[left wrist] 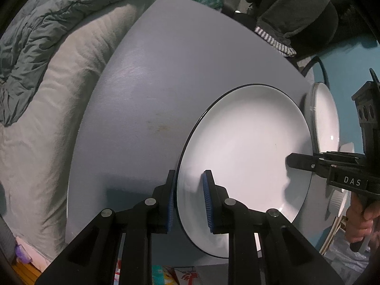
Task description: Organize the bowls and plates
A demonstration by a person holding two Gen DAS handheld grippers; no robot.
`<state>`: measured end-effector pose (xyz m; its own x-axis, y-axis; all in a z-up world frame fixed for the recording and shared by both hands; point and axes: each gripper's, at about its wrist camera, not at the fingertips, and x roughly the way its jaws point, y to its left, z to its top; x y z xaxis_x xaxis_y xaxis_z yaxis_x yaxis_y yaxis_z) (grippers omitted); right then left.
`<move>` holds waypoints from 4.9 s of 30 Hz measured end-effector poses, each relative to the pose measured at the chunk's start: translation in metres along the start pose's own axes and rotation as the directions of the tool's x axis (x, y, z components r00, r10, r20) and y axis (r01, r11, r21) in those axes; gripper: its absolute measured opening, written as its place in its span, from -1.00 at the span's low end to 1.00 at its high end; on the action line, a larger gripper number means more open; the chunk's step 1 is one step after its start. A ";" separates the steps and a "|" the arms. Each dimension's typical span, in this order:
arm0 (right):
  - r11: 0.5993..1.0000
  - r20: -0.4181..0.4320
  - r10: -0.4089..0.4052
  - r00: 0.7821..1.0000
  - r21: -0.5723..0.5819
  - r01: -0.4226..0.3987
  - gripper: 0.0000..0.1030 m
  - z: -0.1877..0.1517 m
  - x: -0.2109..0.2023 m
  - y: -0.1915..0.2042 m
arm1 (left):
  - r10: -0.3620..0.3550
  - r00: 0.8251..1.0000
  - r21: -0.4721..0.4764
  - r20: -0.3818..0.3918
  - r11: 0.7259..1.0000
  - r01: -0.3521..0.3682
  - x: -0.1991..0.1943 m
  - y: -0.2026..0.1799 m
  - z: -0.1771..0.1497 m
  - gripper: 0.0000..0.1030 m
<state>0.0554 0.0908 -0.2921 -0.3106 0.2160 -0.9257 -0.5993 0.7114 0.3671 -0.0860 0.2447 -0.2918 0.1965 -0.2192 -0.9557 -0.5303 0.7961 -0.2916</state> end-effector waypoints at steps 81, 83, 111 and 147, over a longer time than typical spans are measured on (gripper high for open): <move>0.936 0.039 -0.038 0.999 0.352 0.022 0.17 0.003 -0.098 -0.183 | 0.208 0.976 0.359 0.058 0.908 -0.215 0.032 -0.244 0.075 -0.05; 0.929 0.054 -0.064 0.997 0.369 0.040 0.28 0.002 -0.102 -0.183 | 0.197 0.979 0.345 0.061 0.916 -0.205 0.029 -0.243 0.075 0.01; 0.907 0.323 -0.383 0.865 0.309 0.286 0.28 -0.050 -0.196 -0.124 | 0.069 0.949 0.265 0.307 0.952 -0.155 -0.082 -0.252 0.019 0.47; 0.884 0.569 -0.450 0.688 0.390 0.257 0.28 -0.169 -0.313 -0.076 | -0.203 0.835 0.421 0.512 0.906 -0.037 -0.208 -0.300 -0.051 0.64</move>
<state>0.0731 -0.1437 -0.0148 0.4757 0.2084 -0.8546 -0.3217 0.9454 0.0514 -0.0093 0.0224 -0.0076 0.6939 -0.0562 -0.7178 -0.1407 0.9672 -0.2117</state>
